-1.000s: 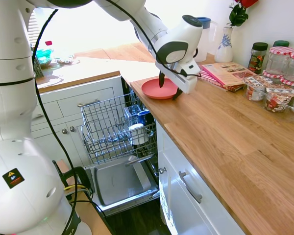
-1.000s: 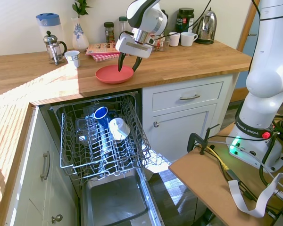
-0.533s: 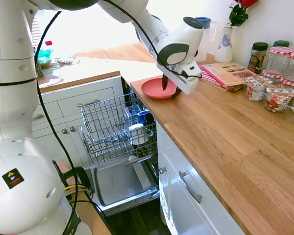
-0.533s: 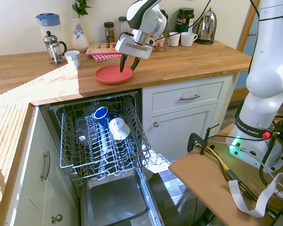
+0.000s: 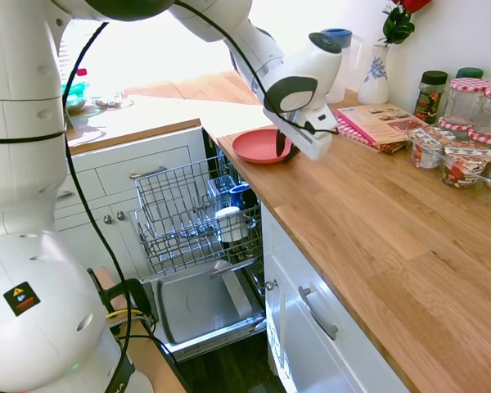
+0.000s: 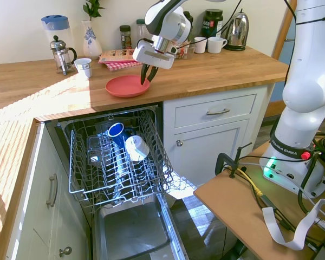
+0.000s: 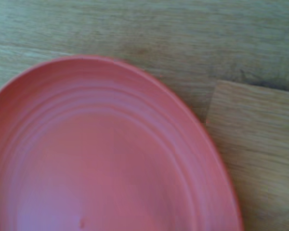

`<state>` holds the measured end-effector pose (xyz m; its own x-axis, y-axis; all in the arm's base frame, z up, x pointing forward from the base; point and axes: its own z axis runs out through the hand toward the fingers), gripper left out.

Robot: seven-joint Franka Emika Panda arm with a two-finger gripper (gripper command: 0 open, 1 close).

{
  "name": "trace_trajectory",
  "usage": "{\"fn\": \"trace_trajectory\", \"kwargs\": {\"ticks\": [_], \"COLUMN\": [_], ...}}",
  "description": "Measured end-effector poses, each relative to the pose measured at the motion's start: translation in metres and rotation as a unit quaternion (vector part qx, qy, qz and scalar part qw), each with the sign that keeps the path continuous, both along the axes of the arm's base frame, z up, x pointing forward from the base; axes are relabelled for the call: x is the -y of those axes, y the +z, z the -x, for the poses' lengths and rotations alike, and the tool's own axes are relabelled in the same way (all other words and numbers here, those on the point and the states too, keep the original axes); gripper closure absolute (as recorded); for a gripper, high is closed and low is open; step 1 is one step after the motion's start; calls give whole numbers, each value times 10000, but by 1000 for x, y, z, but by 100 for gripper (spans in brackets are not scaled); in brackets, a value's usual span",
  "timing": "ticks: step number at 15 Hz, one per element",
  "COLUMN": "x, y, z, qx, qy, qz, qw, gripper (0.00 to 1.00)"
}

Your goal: Put the plate in the dishwasher

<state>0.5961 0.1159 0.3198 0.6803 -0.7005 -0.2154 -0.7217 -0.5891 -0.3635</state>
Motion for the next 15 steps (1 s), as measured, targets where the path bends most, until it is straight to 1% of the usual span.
{"fn": "trace_trajectory", "kwargs": {"ticks": [4, 6, 8, 9, 10, 11, 12, 13, 14, 15], "x": [-4, -11, -22, -26, -32, -39, -50, -67, -91, -120], "y": [2, 8, 24, 38, 58, 80, 106, 131, 149, 158], "z": [-1, 0, 4, 7, 13, 21, 31, 46, 66, 86], "qx": [34, 90, 199, 295, 409, 524, 629, 752, 876, 987], "qy": [-10, 47, 133, 168, 199, 249, 320, 411, 516, 632], "qz": [-43, -47, 3, 56, 163, 332, 566, 857, 1153, 1452], "qw": [10000, 9999, 9997, 9994, 9988, 9978, 9959, 9926, 9881, 9824], "gripper": [100, 100, 100, 100, 100, 100, 100, 100, 100, 100]}}
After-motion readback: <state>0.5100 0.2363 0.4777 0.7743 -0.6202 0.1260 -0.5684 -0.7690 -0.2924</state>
